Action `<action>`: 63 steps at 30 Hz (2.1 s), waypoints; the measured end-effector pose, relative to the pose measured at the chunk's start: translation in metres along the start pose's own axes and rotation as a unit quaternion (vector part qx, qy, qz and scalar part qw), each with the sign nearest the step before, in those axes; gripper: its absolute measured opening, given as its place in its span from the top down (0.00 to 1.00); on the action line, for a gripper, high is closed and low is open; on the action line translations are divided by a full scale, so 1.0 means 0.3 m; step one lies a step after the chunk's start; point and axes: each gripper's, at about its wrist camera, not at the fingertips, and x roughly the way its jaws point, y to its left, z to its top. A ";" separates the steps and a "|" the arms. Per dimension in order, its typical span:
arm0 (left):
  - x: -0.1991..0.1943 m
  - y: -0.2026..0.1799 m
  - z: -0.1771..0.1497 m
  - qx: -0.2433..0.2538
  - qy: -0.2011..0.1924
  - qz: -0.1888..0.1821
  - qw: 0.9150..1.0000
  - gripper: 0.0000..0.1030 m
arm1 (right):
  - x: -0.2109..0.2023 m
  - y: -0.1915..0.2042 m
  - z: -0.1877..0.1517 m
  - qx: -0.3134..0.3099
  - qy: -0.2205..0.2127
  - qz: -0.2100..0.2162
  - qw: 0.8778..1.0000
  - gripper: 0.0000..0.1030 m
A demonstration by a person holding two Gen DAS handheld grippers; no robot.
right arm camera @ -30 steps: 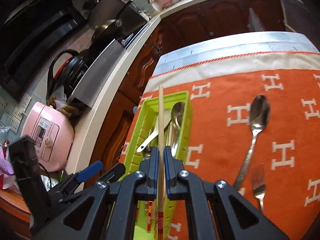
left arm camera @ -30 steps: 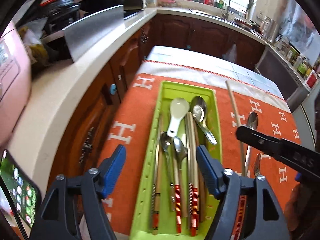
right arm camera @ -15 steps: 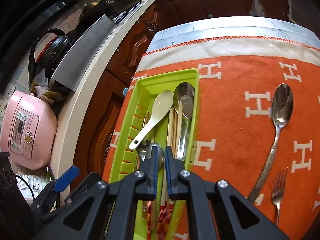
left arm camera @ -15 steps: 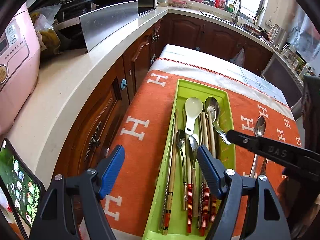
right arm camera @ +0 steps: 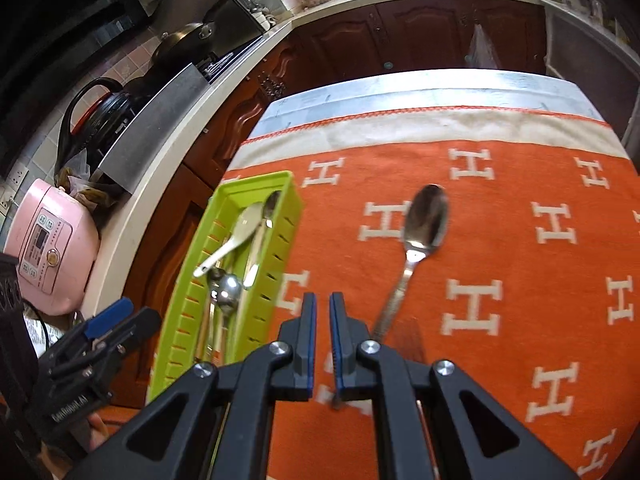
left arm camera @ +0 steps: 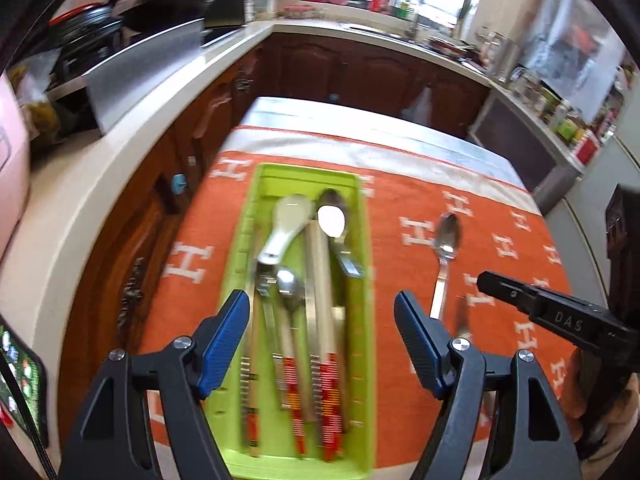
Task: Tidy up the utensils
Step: 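Move both open tools back over the steel spoon and fork, then grasp the steel spoon with the left tool while the right tool grasps the fork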
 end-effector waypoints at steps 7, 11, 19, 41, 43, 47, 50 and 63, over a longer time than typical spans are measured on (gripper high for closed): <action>0.036 -0.136 -0.040 0.024 0.023 -0.046 0.998 0.29 | -0.029 -0.146 -0.109 0.012 0.020 -0.007 1.000 0.93; 0.086 -0.199 -0.075 0.039 0.050 -0.058 0.996 0.29 | 0.003 -0.199 -0.178 0.018 0.052 0.008 0.998 0.93; 0.118 -0.246 -0.100 0.051 0.066 -0.051 0.995 0.29 | 0.057 -0.260 -0.216 0.041 0.076 0.064 0.994 0.81; 0.133 -0.224 -0.085 0.035 0.070 -0.043 0.996 0.29 | 0.076 -0.059 -0.273 -0.150 0.029 -0.096 0.984 0.96; 0.130 -0.227 -0.086 0.037 0.069 -0.045 0.996 0.29 | 0.072 -0.070 -0.265 -0.134 0.031 -0.089 0.986 0.96; 0.125 -0.245 -0.083 0.047 0.067 -0.049 0.995 0.29 | 0.053 -0.111 -0.252 -0.103 0.023 -0.081 0.991 0.96; 0.134 -0.268 -0.070 0.045 0.079 -0.071 0.993 0.29 | 0.024 -0.146 -0.237 -0.078 0.008 -0.072 0.994 0.96; 0.420 -0.373 0.114 0.012 0.177 -0.115 0.977 0.57 | -0.056 -0.275 -0.158 -0.020 -0.040 -0.061 0.997 0.96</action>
